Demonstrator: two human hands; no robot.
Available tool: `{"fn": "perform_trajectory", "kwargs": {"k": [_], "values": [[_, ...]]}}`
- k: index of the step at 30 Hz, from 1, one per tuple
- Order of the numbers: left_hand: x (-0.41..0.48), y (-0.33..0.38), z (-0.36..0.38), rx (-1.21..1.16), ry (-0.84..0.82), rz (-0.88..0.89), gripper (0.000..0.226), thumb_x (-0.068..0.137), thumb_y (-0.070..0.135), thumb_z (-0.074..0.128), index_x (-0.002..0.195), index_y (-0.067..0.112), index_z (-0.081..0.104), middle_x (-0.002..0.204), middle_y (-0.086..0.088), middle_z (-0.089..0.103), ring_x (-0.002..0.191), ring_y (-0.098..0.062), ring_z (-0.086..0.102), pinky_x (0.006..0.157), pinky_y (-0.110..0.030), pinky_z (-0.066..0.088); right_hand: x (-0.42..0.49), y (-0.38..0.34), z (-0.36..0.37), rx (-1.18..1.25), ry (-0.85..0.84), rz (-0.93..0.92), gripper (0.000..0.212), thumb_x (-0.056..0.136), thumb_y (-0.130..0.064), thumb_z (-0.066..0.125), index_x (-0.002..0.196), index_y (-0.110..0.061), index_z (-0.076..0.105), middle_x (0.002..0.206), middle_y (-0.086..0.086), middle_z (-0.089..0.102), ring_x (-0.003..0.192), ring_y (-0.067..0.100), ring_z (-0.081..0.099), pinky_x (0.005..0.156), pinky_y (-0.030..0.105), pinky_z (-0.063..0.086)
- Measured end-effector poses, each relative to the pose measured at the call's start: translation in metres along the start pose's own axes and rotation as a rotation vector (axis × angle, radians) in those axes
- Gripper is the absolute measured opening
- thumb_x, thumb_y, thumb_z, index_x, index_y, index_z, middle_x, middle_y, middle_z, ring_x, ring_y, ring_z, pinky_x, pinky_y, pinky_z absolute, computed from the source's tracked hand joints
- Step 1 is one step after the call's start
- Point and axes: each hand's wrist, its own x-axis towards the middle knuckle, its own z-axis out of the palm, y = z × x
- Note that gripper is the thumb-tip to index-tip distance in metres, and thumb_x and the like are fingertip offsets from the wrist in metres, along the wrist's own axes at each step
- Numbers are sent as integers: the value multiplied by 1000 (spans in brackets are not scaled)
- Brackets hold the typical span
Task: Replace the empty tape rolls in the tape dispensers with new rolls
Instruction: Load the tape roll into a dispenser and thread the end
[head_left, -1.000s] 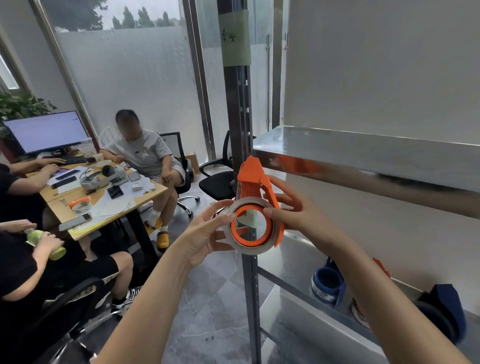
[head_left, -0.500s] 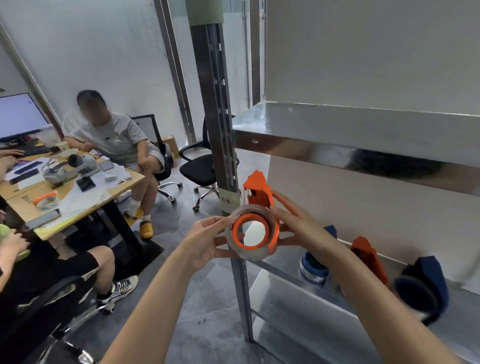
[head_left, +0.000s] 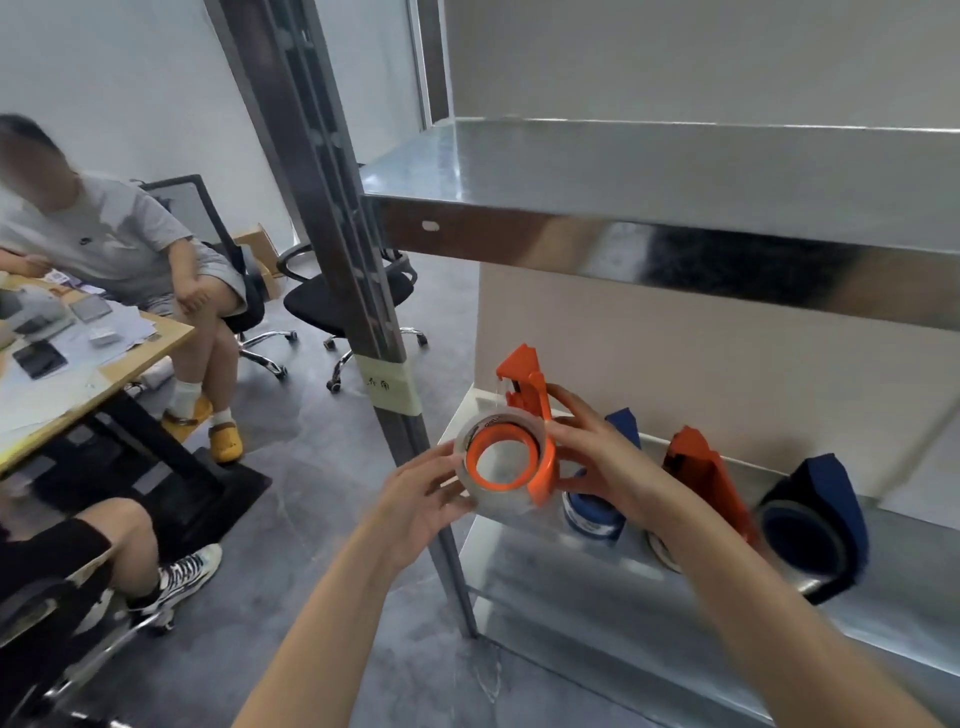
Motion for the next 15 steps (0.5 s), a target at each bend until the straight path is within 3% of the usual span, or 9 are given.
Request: {"fn": "perform_trajectory", "kwargs": {"k": [4,9,12,15], "values": [[22,-13,-4,-46,62,25,25,84,7,64,108,-1,65,94,-13,71,79,-21,69,73,-36,59,21,15,-7,10,45,24,48,92,-32,62,135,-45,45,130,-1,57,119,18,57,97,53,49],[41,-24,-1,-122,191,60,4,86,8,63,86,5,65,83,-9,73,80,-21,70,84,-38,55,42,23,-7,2,65,44,47,94,-27,59,137,-42,45,131,-4,54,117,16,56,98,46,50],[49,-30,1,-119,203,80,12,90,10,58,95,3,66,89,-9,74,93,-24,67,93,-37,50,49,26,-7,-6,65,64,46,96,-23,56,138,-39,45,130,-4,55,115,16,57,97,44,51],[57,-35,0,-89,204,109,16,92,4,53,102,2,66,92,-9,73,94,-23,67,93,-35,50,53,32,-7,-29,74,72,36,98,-20,54,125,-43,52,127,-2,56,113,18,59,99,45,50]]}}
